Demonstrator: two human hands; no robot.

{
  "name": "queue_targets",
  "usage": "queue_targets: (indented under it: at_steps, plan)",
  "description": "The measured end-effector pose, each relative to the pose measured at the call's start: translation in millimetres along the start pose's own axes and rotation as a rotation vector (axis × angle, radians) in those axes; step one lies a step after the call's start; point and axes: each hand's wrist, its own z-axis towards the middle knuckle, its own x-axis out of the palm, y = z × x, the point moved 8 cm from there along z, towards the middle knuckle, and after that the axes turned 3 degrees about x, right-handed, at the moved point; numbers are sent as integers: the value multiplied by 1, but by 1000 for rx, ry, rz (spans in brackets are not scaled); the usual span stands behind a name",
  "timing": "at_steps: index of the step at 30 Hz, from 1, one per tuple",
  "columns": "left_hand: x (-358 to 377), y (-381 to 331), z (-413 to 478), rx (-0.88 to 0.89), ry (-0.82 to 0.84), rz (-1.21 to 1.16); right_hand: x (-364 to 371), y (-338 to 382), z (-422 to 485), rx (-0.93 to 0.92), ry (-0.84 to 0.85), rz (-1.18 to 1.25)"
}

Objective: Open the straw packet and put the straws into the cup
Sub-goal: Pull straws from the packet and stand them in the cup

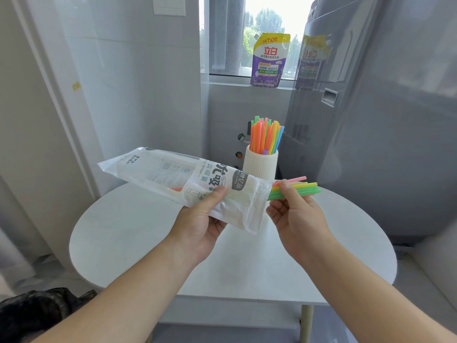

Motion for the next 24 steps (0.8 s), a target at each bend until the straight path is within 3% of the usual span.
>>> queue_targets:
  at_steps: [16,24]
  plan:
    - [1,0,-1,-19,-5,-23,12,9,0,-5,177,-2]
    - [-6,-1,-1,-33,-58,-32,4,12,4,2,120,-40]
